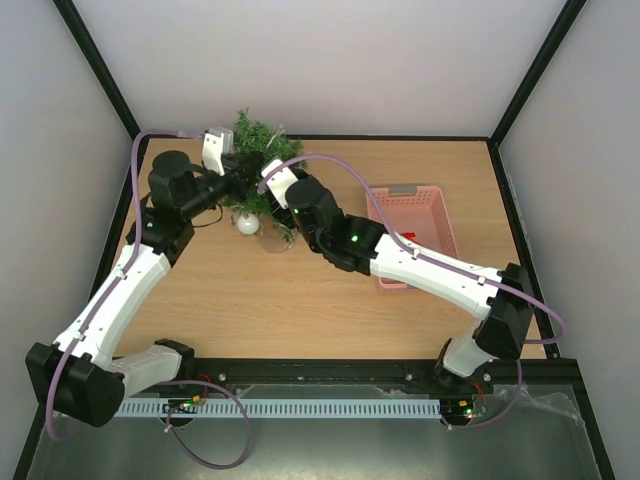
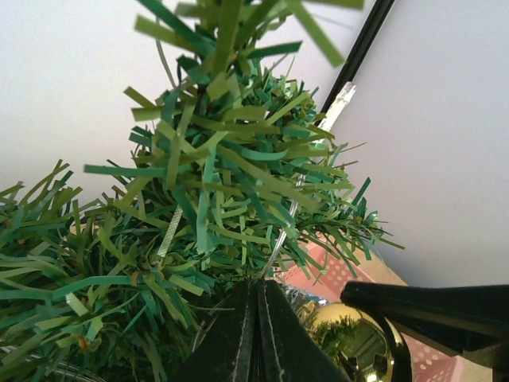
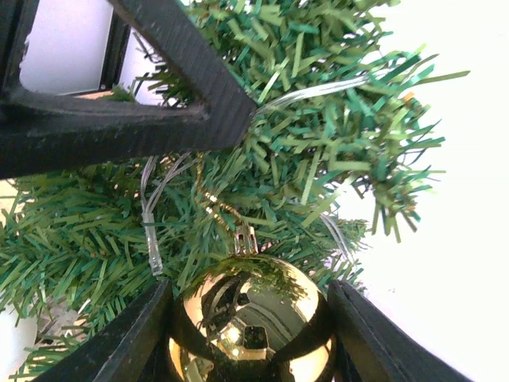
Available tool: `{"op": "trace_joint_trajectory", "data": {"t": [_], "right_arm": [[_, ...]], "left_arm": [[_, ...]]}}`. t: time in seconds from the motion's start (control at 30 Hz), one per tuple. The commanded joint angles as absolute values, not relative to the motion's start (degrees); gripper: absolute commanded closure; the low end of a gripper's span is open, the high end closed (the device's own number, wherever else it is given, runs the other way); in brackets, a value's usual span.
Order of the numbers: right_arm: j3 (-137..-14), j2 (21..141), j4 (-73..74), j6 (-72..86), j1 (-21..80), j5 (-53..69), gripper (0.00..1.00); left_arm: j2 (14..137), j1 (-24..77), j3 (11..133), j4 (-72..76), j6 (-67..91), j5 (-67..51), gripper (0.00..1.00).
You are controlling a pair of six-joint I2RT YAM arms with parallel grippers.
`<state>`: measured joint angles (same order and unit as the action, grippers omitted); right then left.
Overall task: Decorate the small christmas tree
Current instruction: Hang the decoration item on the Christmas tree.
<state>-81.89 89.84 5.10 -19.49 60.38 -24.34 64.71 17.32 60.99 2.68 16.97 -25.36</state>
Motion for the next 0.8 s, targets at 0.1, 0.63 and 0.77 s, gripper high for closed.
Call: {"op": "trace_joint_trajectory", "data": {"t": [0.1, 0.63, 0.77], "right_arm": [[-83.7, 87.9, 4.5, -19.0, 60.2, -24.8, 0.62], [-79.9, 85.5, 3.2, -16.8, 60.1, -21.4, 0.62], [-79.7, 84.9, 1.9, -16.6, 60.2, -21.3, 0.62]], "left_arm": [[63.4, 17.1, 63.4, 1.7, 19.3, -26.4, 0.98], [59.8, 17.1, 64.0, -2.2, 25.0, -28.1, 0.98], [59.5, 17.1, 63.3, -1.6, 25.2, -27.5, 0.98]]}}
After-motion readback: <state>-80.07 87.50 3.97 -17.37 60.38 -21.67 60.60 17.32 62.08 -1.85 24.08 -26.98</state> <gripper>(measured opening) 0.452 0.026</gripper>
